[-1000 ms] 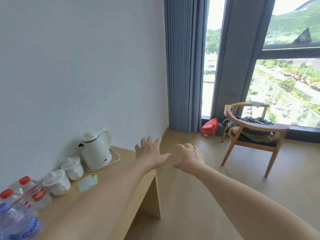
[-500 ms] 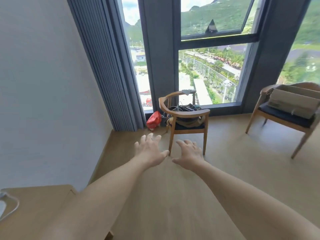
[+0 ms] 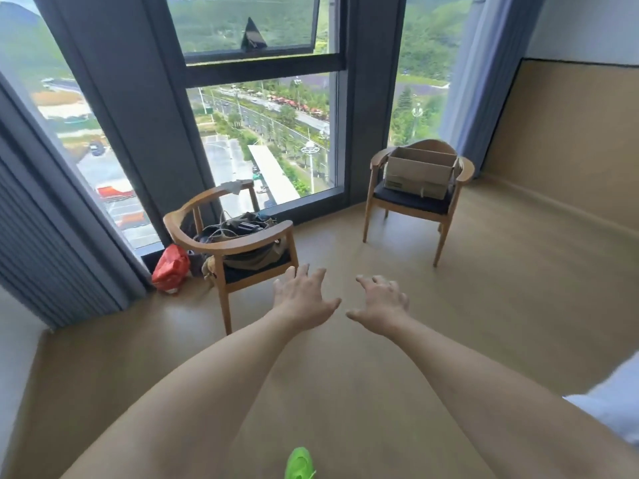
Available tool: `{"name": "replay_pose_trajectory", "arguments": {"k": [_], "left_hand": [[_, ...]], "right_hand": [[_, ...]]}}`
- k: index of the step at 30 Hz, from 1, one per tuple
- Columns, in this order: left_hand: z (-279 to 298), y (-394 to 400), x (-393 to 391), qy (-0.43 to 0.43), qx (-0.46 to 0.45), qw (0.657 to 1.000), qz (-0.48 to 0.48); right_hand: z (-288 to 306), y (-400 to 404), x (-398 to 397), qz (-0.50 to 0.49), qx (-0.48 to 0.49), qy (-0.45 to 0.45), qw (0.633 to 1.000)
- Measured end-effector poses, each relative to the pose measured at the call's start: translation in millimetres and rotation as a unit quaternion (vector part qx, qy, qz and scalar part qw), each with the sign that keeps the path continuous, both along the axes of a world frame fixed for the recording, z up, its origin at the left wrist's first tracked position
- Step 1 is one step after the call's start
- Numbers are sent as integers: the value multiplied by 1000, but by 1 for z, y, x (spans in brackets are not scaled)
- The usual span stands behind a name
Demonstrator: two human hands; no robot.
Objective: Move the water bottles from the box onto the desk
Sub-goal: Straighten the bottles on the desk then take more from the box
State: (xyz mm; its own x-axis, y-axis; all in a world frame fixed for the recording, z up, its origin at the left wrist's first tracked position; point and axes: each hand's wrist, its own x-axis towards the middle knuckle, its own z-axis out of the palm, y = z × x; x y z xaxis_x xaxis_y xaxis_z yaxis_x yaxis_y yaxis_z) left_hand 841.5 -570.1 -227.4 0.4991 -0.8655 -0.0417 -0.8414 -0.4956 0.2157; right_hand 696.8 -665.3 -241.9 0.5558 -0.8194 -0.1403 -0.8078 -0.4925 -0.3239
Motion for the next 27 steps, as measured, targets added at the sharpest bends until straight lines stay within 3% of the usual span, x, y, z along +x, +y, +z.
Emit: {"name": "replay_pose_trajectory", "arguments": {"k": [14,27], "left_hand": [[5,-258,123,33,-16,988,-151],[-14,-496,154,2,1,979,-202]], "right_hand": [[13,-200,90,-180,15,-2,984],[-13,-430,135,-195,19,-20,980]]}}
